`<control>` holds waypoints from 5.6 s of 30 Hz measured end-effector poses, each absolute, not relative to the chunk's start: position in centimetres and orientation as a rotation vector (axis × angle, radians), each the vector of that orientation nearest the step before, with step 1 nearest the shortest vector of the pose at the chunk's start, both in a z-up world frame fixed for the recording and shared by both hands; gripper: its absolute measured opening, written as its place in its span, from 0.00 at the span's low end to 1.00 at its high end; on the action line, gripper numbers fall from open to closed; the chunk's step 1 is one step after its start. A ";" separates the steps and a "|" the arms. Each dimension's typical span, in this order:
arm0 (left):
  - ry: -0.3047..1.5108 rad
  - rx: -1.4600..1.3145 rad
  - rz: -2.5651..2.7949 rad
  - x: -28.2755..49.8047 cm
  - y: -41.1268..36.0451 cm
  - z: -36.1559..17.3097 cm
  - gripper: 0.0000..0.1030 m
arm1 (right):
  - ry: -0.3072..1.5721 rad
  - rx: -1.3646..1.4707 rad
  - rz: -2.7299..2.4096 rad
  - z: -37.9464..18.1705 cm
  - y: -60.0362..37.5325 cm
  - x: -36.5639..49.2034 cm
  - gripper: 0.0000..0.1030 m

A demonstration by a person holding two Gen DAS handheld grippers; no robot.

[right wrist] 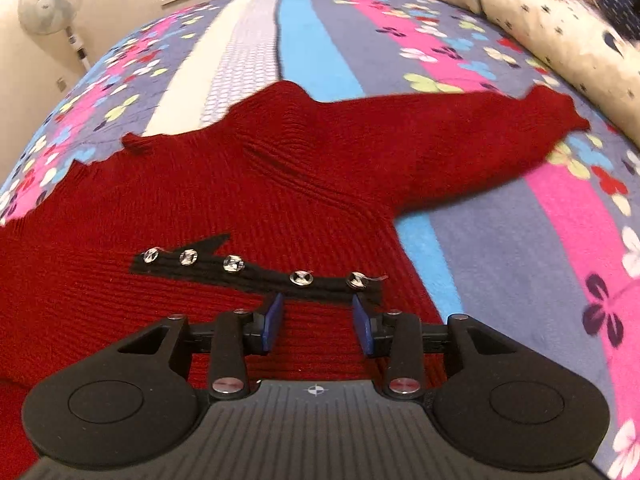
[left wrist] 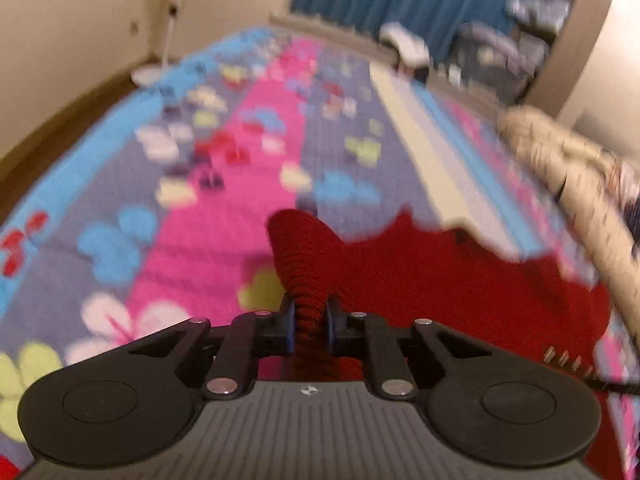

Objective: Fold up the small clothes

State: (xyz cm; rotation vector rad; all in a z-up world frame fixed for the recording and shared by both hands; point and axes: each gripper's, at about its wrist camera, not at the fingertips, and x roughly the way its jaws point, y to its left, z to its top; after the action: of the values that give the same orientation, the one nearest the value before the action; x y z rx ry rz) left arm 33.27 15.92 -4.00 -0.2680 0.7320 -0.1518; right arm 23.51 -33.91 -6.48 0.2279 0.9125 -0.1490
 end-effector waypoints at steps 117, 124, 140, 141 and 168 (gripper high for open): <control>0.816 0.068 -0.137 26.1 9.8 -2.9 0.40 | 0.266 1.042 -0.719 -16.0 -67.4 25.0 0.14; 0.841 0.039 -0.103 26.7 10.5 -2.9 0.40 | 0.188 0.802 -0.679 -8.3 -63.2 25.9 0.13; 0.802 -0.097 -0.100 25.0 13.5 0.2 0.40 | 0.219 0.197 -0.192 6.6 -38.1 27.2 0.13; 0.800 -0.116 -0.093 25.0 13.9 0.4 0.40 | 0.217 0.146 -0.130 7.2 -34.8 27.3 0.13; 0.853 -0.316 -0.086 25.4 16.2 -0.7 0.40 | 0.646 -0.032 0.021 -4.2 -35.7 20.9 0.40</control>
State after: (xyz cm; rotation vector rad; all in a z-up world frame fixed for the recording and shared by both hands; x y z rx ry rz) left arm 25.43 16.23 -0.68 -0.3157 0.8527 -0.0858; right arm 20.85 -35.72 -4.20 -0.0315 0.6464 0.0209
